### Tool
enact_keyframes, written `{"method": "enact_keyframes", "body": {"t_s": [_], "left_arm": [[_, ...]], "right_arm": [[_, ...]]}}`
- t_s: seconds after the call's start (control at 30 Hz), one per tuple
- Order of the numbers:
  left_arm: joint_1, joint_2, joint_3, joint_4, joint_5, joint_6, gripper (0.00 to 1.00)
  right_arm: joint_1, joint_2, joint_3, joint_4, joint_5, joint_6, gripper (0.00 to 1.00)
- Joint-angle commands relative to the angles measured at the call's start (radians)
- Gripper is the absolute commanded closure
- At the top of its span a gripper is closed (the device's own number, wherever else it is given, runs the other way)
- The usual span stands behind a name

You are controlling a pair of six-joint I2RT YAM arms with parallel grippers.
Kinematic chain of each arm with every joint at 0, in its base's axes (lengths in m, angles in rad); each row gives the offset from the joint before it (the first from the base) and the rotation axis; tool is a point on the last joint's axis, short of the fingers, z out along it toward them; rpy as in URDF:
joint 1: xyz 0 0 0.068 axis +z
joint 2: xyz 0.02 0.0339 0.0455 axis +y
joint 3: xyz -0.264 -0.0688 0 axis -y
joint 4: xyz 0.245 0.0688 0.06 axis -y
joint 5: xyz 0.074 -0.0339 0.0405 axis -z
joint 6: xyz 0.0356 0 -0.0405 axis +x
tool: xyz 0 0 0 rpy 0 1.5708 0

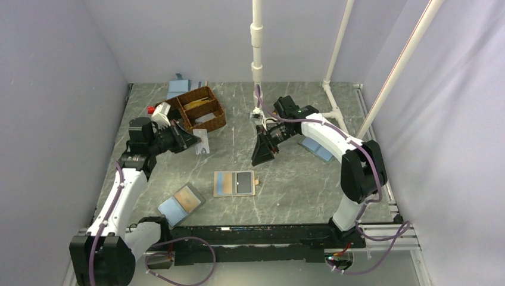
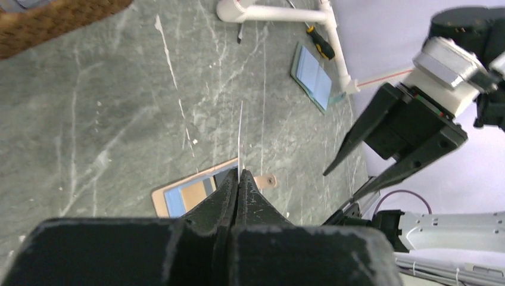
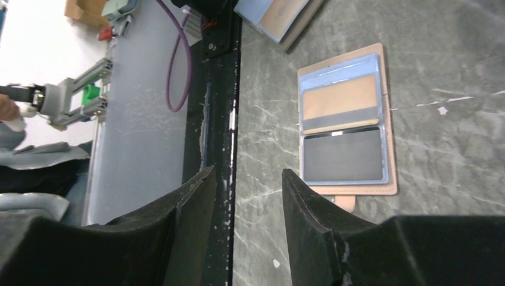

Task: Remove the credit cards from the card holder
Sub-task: Place the credit card in the storage box.

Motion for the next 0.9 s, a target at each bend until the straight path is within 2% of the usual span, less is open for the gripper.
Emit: {"method": "enact_keyframes", "body": {"t_s": [0.0, 0.2, 0.5, 0.6, 0.73, 0.87], "left_arm": [[0.077, 0.029, 0.071, 0.016, 0.067, 0.028, 1.0], [0.191, 0.087, 0.089, 0.067, 0.145, 0.012, 1.0], [0.293, 0.298, 0.2, 0.143, 0.272, -0.033, 1.0], [0.294, 0.367, 0.295, 0.07, 0.266, 0.082, 1.0], [0.293, 0.469, 0.467, -0.109, 0.216, 0.32, 1.0], [0.29, 0.567, 0.622, -0.22, 0.253, 0.554, 1.0]], "right_arm": [[0.001, -0.088, -0.014, 0.042, 0.052, -0.051, 0.52], [-0.011, -0.122, -0.012, 0.023, 0.07, -0.084, 0.52], [-0.018, -0.154, -0.011, -0.018, 0.11, -0.164, 0.52], [-0.018, -0.14, -0.004, -0.042, 0.112, -0.193, 0.51], [-0.019, -0.121, 0.007, -0.069, 0.105, -0.22, 0.52], [-0.019, -0.113, 0.008, -0.079, 0.103, -0.236, 0.51]]}}
